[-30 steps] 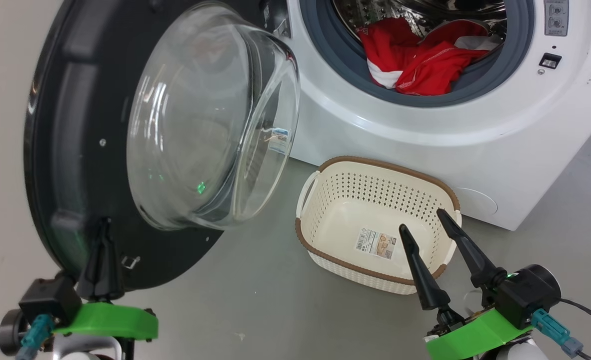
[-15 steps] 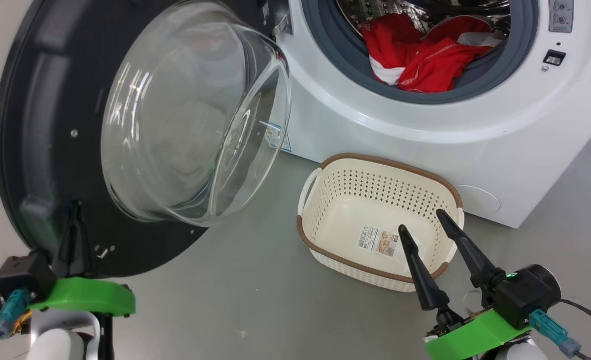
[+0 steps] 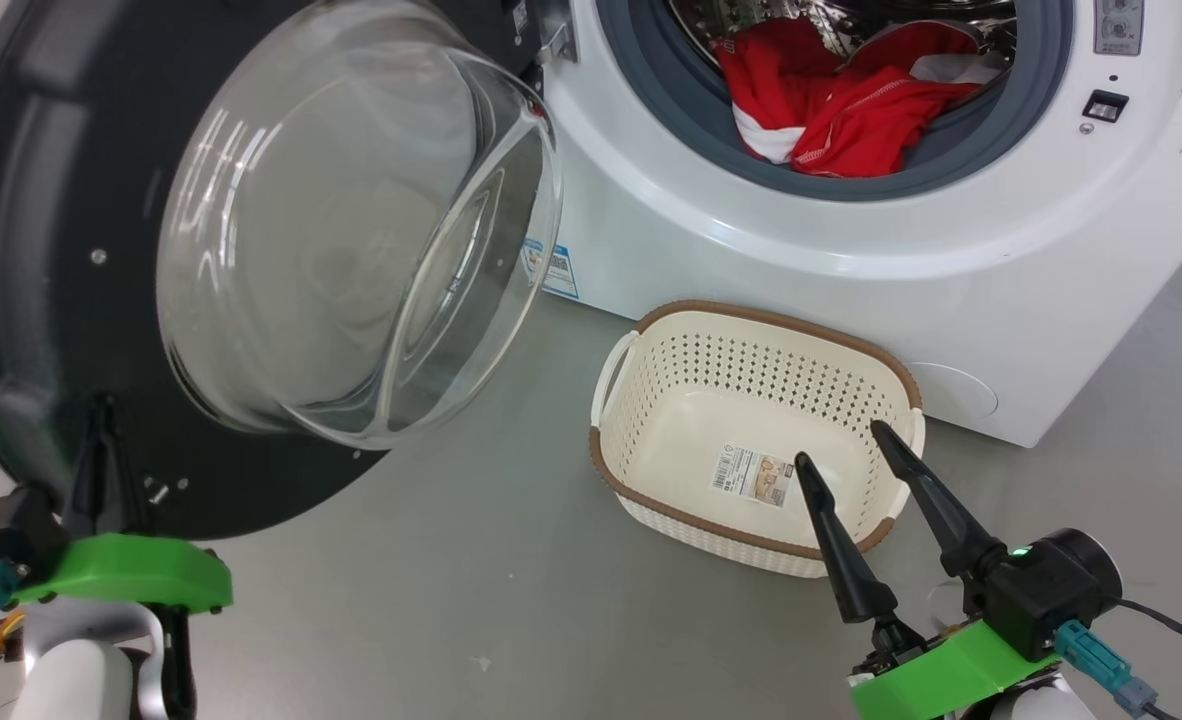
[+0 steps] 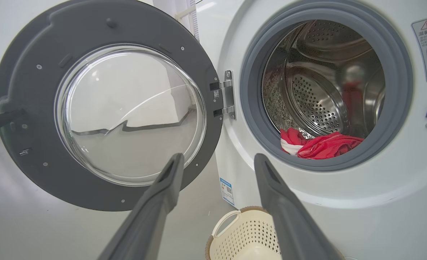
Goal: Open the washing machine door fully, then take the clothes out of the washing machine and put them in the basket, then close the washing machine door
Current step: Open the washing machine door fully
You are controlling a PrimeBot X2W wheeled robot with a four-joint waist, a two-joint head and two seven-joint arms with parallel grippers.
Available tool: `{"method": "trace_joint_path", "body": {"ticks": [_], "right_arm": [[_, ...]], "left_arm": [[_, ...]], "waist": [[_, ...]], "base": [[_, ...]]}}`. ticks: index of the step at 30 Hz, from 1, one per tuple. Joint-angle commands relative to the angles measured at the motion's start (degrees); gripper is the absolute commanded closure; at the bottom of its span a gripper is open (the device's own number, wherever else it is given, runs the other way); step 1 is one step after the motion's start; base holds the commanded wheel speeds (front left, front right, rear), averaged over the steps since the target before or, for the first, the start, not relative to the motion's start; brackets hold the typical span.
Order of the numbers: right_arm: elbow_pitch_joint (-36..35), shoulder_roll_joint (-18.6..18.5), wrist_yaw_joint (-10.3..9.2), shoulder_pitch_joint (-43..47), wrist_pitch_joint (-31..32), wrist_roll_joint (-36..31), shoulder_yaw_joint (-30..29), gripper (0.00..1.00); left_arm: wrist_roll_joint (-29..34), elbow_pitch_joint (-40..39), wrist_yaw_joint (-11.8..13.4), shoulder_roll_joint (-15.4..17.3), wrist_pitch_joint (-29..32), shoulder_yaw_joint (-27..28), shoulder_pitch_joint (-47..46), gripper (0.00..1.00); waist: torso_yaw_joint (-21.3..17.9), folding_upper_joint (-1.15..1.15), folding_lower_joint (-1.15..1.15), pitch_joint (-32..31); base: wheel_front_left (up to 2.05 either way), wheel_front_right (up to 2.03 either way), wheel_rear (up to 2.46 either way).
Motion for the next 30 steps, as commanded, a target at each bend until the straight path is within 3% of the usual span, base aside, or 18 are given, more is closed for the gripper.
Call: {"method": "trace_joint_path", "body": {"ticks": [1, 30], "right_arm": [[-1.5, 0.2, 0.36, -0.4, 0.0, -0.7, 1.4, 0.0], [-4.5, 0.2, 0.36, -1.4, 2.5, -3.2, 0.4, 0.0]], "left_arm": [[0.9, -0.6, -0.1, 2.7, -0.3, 3.1, -2.1, 1.0], [3.9, 5.8, -2.8, 1.7, -0.3, 11.7, -7.6, 1.0]], "waist": [[-0.1, 0.0, 0.0, 0.1], [-1.2, 0.0, 0.0, 4.6]], "base": [[0.0, 0.0, 0.0], [0.0, 0.0, 0.0]]}}
